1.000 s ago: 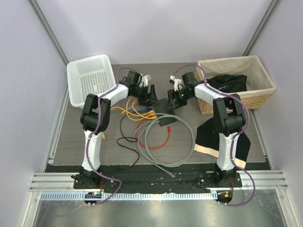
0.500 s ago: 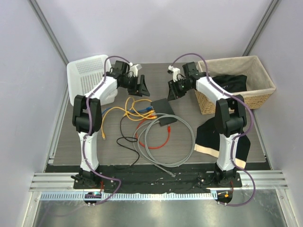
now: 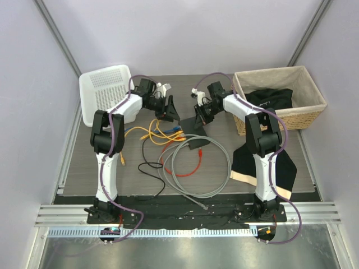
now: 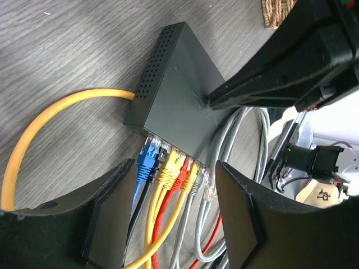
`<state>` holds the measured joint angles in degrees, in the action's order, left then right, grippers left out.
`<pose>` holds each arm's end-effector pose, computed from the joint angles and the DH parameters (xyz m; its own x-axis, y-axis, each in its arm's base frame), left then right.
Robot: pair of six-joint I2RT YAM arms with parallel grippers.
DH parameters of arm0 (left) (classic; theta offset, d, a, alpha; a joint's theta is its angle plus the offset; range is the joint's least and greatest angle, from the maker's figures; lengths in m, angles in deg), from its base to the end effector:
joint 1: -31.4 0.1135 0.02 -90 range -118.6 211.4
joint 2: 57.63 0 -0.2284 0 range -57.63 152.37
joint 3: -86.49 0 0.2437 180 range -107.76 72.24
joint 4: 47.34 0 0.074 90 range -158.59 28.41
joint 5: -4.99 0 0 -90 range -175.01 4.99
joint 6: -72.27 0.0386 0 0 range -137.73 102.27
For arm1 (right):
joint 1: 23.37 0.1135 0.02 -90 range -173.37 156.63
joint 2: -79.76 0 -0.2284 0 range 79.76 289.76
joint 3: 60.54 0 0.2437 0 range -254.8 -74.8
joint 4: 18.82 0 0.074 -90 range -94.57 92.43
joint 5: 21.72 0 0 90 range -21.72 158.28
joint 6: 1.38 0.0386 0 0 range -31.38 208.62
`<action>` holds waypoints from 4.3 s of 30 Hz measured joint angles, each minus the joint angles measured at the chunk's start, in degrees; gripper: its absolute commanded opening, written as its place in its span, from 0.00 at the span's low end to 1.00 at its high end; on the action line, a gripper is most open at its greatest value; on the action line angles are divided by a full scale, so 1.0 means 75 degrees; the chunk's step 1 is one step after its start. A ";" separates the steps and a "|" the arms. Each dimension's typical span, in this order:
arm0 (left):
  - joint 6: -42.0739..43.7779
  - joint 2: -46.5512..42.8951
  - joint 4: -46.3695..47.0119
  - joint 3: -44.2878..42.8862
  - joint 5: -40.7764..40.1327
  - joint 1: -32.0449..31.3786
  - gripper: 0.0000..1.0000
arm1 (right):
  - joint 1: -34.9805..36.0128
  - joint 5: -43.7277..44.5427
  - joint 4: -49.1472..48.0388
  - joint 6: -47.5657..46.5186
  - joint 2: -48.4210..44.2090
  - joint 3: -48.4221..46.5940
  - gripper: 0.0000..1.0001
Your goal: Pull the plug from the switch port
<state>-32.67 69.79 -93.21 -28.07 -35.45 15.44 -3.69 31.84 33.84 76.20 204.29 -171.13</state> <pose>0.4224 -0.1514 0.1560 -0.9379 0.0943 -0.3338 0.3275 0.5582 -0.7624 0.3950 0.1656 0.1465 -0.7379 -0.4477 -0.5051 -0.6674 0.5957 0.4470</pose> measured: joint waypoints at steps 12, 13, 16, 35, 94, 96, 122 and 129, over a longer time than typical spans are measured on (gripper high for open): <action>0.0428 0.0105 -0.0119 0.0157 -0.0099 -0.0035 0.51 | 0.0099 0.0318 -0.0093 0.0090 0.0131 -0.0219 0.01; 0.0478 0.0157 -0.0140 0.0157 -0.0105 -0.0047 0.50 | 0.0102 0.0315 -0.0105 0.0090 0.0131 -0.0213 0.01; 0.0603 0.0350 -0.0224 0.0154 -0.0154 -0.0070 0.47 | 0.0099 0.0286 -0.0207 0.0102 0.0102 -0.0119 0.01; 0.0184 0.1049 -0.0093 -0.0152 0.0481 -0.0105 0.41 | 0.0128 0.0332 -0.0428 0.0102 -0.0006 0.0073 0.01; 0.1343 0.2358 -0.1821 -0.2171 0.1740 -0.0076 0.00 | 0.0382 0.0784 -0.0714 -0.0254 -0.0195 0.0289 0.01; 0.1361 0.2259 -0.1664 -0.1888 0.1859 -0.0064 0.00 | 0.0382 0.0761 -0.0720 -0.0256 -0.0216 0.0329 0.01; 0.2888 0.2649 -0.3316 -0.3115 0.1402 -0.0254 0.00 | 0.0396 0.0790 -0.0898 -0.0399 -0.0434 0.0688 0.01; 0.3838 0.2445 -0.3666 -0.2783 0.1399 -0.0245 0.00 | 0.0478 0.0729 -0.1035 -0.0527 -0.0487 0.0813 0.01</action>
<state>-3.88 88.12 -120.70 -48.95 -24.96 13.60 -0.11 37.30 26.09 72.24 200.64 -165.03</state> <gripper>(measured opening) 0.062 0.029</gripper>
